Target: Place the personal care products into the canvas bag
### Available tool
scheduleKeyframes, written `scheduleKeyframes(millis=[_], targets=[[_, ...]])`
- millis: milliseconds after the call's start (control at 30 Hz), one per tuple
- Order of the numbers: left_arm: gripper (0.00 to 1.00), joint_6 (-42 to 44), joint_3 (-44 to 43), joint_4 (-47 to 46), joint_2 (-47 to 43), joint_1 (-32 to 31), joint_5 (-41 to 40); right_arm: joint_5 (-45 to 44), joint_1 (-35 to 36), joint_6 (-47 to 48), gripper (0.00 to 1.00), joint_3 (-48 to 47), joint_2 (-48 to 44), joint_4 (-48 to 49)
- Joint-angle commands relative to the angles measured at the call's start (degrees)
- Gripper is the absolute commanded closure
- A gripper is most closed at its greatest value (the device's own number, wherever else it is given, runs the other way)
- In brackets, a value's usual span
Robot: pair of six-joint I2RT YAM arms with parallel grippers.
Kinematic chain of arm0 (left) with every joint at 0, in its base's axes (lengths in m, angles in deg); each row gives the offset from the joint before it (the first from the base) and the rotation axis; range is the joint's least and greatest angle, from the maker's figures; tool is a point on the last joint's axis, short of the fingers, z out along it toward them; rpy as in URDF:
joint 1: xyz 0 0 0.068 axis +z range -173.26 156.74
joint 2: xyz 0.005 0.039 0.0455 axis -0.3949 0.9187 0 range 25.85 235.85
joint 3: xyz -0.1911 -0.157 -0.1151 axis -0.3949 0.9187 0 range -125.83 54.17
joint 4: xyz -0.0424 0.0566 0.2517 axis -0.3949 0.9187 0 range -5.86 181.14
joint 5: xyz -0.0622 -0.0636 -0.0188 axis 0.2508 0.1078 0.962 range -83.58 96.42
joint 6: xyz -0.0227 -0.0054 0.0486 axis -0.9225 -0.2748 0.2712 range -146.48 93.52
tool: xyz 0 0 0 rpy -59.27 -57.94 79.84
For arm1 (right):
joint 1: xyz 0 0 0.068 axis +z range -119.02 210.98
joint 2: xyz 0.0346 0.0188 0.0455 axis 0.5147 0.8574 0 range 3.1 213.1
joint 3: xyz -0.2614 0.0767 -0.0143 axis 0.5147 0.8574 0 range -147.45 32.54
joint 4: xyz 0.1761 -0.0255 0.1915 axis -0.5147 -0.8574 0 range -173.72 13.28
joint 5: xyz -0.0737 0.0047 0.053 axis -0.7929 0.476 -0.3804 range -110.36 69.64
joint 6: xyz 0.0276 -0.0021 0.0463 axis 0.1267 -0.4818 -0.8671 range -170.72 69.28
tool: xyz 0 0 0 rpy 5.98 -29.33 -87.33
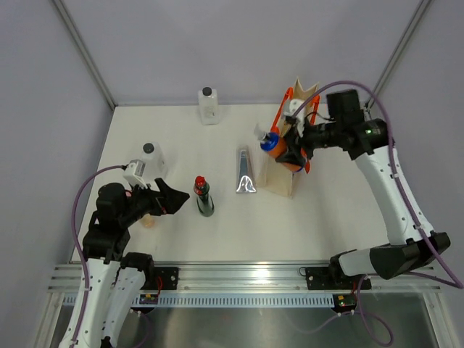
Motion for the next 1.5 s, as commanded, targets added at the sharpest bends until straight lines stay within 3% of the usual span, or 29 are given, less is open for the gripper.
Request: scheduleKeyframes(millis=[0,67,100,133,167,200,267,300,467,667,833,1000,1167,1267,1400,1433,1467], targets=[[0.01,-1.1,-1.1,-2.9,0.1,-0.2,1.3,14.5,-7.7,-23.6,1.00,-12.9,1.7,7.0],[0.01,-1.4,-1.0,-3.7,0.3,-0.2,1.7,12.4,-12.3,-36.3,1.00,-13.6,2.6,17.4],[0.01,-1.8,-0.8,-4.0,0.5,-0.2,1.9,9.6,-13.2,-48.8,1.00,-12.9,3.2,28.9],[0.01,-2.0,-0.9,-4.4,0.5,-0.2,1.9,4.2,-13.7,-54.0,1.00,-12.2,3.4,33.2],[0.01,-2.0,-0.8,-4.8,0.6,-0.2,2.0,-6.2,-13.9,-57.6,1.00,-11.1,3.8,37.0],[0.01,-2.0,-0.8,-5.0,0.7,-0.2,2.0,-10.6,-13.8,-62.0,1.00,-10.3,4.2,43.3],[0.01,-2.1,-0.8,-5.4,1.1,-0.2,1.9,-24.0,-13.8,-66.4,1.00,-9.0,5.8,47.8],[0.01,-2.2,-0.7,-5.6,1.2,-0.2,2.0,-26.6,-13.7,-67.4,1.00,-8.9,6.6,50.4],[0.01,-1.9,-0.4,-6.3,2.3,-0.2,1.9,-37.8,-13.8,-67.9,1.00,-6.2,11.3,51.5],[0.01,-1.1,-0.4,-6.5,2.7,-0.2,2.1,-42.6,-13.6,-69.1,1.00,1.9,9.7,49.5],[0.01,-0.9,0.4,-7.3,2.9,-0.2,2.5,-43.6,-13.3,-71.8,1.00,3.2,9.1,45.1],[0.01,-1.1,1.1,-7.9,2.7,-0.2,2.7,-39.5,-12.1,-75.4,0.87,0.4,11.5,40.7],[0.01,-1.3,1.1,-7.6,2.1,-0.2,3.0,-35.1,-11.9,-80.7,0.82,-2.1,17.3,38.6],[0.01,-0.6,0.7,-6.4,1.7,-0.2,2.9,-35.2,-11.8,-81.9,0.71,-2.3,19.8,38.3],[0.01,-0.6,0.3,-5.6,1.2,-0.2,3.1,-37.7,-11.9,-81.9,0.50,-1.7,20.8,37.5],[0.01,-0.5,0.3,-5.2,1.2,-0.2,3.1,-38.7,-11.8,-81.7,0.32,-1.5,20.8,37.5],[0.01,0.0,0.4,-5.0,1.2,-0.2,3.2,-38.8,-11.8,-80.5,0.25,-1.0,20.6,37.7]])
